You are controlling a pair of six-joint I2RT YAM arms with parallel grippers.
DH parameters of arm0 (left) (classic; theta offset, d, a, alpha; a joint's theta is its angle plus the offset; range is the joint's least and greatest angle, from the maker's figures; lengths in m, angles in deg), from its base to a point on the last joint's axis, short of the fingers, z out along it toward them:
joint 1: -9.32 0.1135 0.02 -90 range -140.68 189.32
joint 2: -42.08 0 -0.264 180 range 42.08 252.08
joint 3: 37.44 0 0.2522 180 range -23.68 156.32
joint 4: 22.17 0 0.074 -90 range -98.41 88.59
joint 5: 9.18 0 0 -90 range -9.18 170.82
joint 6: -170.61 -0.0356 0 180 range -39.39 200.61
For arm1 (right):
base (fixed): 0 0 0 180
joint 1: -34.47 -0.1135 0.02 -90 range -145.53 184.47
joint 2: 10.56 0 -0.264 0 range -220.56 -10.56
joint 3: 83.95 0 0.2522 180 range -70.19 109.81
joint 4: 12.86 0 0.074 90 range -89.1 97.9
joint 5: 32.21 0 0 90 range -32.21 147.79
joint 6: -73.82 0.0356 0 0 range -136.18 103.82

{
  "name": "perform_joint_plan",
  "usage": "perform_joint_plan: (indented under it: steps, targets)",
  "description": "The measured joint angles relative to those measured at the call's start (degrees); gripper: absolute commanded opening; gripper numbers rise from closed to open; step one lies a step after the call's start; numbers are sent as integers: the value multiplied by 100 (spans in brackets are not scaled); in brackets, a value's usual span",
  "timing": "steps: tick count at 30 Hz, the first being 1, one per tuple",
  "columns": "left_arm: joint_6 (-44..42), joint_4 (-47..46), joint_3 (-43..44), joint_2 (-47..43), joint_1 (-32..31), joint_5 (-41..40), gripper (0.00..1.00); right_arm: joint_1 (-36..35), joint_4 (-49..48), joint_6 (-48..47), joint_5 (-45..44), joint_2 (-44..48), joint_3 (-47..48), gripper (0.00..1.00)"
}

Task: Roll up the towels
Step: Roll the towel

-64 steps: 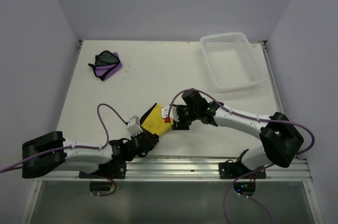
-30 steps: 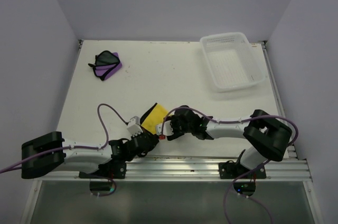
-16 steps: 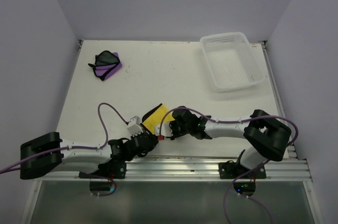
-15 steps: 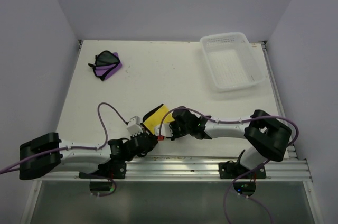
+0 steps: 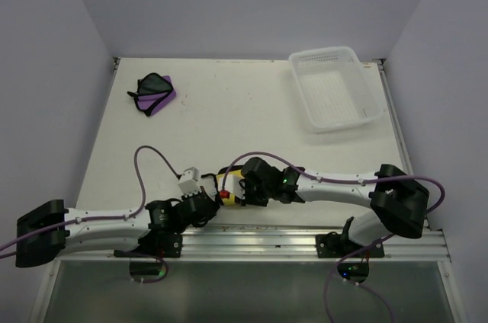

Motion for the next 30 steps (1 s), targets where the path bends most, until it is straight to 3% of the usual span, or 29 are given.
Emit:
perform_joint_plan:
  steps: [12,16,30]
  targets:
    - [-175,857,363,-728,0,-79,0,-348,350,1578,101,-258,199,18]
    - [-166,1154,374,-1062,0,-114,0,-345,245,1945,267,-422,205,12]
    - [-160,1694,391,-1443,0,-216,0,118,-372,3027,1493,-1010,428,4]
